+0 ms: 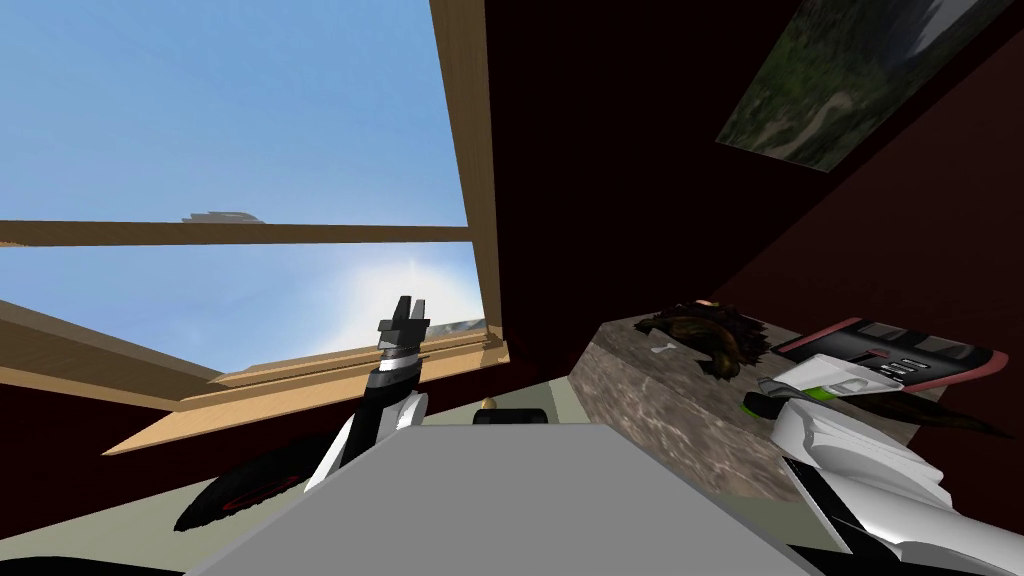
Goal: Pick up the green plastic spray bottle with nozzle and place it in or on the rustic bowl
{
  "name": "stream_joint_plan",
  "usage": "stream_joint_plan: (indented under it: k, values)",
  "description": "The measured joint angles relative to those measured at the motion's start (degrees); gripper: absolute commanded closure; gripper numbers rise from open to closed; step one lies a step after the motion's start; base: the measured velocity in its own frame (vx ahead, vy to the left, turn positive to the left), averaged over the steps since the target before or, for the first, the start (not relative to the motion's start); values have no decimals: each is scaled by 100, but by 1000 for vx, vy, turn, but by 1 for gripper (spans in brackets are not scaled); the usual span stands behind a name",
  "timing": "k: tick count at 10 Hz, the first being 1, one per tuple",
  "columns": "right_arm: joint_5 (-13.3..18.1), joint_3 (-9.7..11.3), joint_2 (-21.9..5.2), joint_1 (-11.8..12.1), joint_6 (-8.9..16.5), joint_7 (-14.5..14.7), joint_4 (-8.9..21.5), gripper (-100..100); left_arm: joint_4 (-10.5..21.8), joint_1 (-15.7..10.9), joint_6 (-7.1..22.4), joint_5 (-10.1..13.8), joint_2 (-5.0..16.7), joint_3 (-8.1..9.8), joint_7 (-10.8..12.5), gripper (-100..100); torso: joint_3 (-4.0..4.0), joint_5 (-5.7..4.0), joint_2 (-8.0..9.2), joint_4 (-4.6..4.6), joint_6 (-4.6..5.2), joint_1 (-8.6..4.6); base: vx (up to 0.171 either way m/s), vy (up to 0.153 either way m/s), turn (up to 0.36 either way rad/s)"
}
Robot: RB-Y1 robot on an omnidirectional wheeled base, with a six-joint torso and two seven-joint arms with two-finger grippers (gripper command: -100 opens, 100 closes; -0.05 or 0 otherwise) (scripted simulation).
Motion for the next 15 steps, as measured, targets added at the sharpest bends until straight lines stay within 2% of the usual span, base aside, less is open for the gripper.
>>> stream_joint_plan:
  k: [1,5,6,7,8,9,10,12,13,15]
  values:
    - [8,0,1,-3,5,-8,0,100,0,0,0,0,0,0,0,0,-2,-4,-2,-1,2,2,1,-8,1]
    - [8,-1,-2,-2,10,-6,1,100,0,0,0,0,-1,0,0,0,1,-4,2,0,1,13,0,0,0]
    - [7,-2,-1,-2,11,-7,2,0,0,0,0,0,-1,-1,0,0,1,-4,2,0,0,13,0,0,0]
    - [7,-2,-1,-2,11,-7,2,100,0,0,0,0,-1,0,0,0,1,-4,2,0,0,13,0,0,0]
    - [7,-2,-1,-2,12,-7,2,0,0,0,0,0,-1,-1,0,0,1,-4,2,0,-1,13,0,0,0]
    - [7,-2,-1,-2,13,-7,3,100,0,0,0,0,-1,-1,0,0,1,-4,2,0,-1,12,-40,98,-57]
    - [-109,-17,-20,-90,17,48,-4,100,0,0,0,0,-2,-1,0,0,5,-9,11,1,-6,46,-43,181,-44]
    - [-101,-90,-19,-231,-33,-14,46,100,0,0,0,0,-3,-2,0,0,3,-34,12,-5,-9,95,-27,204,-73]
    - [223,-176,-4,-392,-119,-252,230,100,0,0,0,0,-3,-2,0,0,2,-47,13,-8,-3,89,-27,129,-37]
    - [-13,-245,57,-443,-106,-197,216,100,0,0,0,0,-2,-1,0,0,13,-55,34,-5,24,44,-95,58,-200]
